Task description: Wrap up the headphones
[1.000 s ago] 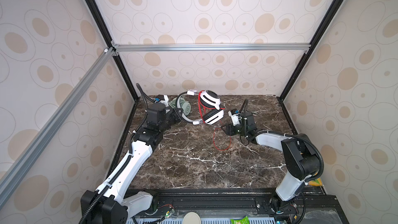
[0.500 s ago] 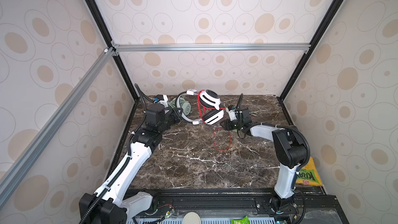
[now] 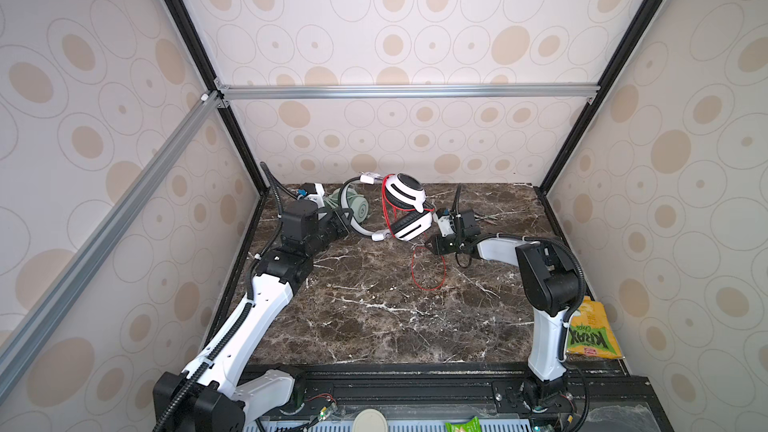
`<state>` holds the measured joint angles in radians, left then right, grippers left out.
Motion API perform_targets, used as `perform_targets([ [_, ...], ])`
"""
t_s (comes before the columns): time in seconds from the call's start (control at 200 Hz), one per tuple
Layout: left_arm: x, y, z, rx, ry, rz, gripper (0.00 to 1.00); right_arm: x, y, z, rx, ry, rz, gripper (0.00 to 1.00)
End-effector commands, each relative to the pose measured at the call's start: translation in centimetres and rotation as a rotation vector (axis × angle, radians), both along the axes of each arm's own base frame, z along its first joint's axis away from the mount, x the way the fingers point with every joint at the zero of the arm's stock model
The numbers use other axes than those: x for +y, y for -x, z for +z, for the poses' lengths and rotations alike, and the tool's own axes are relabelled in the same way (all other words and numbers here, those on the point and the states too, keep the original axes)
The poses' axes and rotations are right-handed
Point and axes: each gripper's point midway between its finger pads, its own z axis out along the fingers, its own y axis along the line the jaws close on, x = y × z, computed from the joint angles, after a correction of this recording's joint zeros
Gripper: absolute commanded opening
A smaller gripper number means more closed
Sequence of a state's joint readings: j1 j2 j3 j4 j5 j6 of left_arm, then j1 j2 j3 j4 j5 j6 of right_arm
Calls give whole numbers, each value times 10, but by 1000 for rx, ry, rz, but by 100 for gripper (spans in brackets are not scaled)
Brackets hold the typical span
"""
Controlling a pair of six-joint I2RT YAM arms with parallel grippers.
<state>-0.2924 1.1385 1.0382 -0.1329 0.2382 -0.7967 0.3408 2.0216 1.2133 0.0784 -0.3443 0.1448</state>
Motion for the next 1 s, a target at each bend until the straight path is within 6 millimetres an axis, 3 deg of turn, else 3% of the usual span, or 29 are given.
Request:
perform_targets([
  [0.0, 0, 4, 51, -139, 87, -2, 0, -1, 6, -10, 17, 13, 17, 33],
  [0.175, 1, 3, 51, -141, 87, 2, 0, -3, 7, -11, 22, 29, 19, 14],
  [0.395, 2, 3, 50, -138, 86, 2, 0, -4, 13, -4, 16, 20, 23, 5],
  [0.705, 3, 3, 48, -124, 106, 14, 0, -1, 37, 8, 9, 3, 53, 3],
  [0.995, 19, 1, 44, -104, 106, 108, 0, 15, 87, 12, -32, 122, 142, 3],
])
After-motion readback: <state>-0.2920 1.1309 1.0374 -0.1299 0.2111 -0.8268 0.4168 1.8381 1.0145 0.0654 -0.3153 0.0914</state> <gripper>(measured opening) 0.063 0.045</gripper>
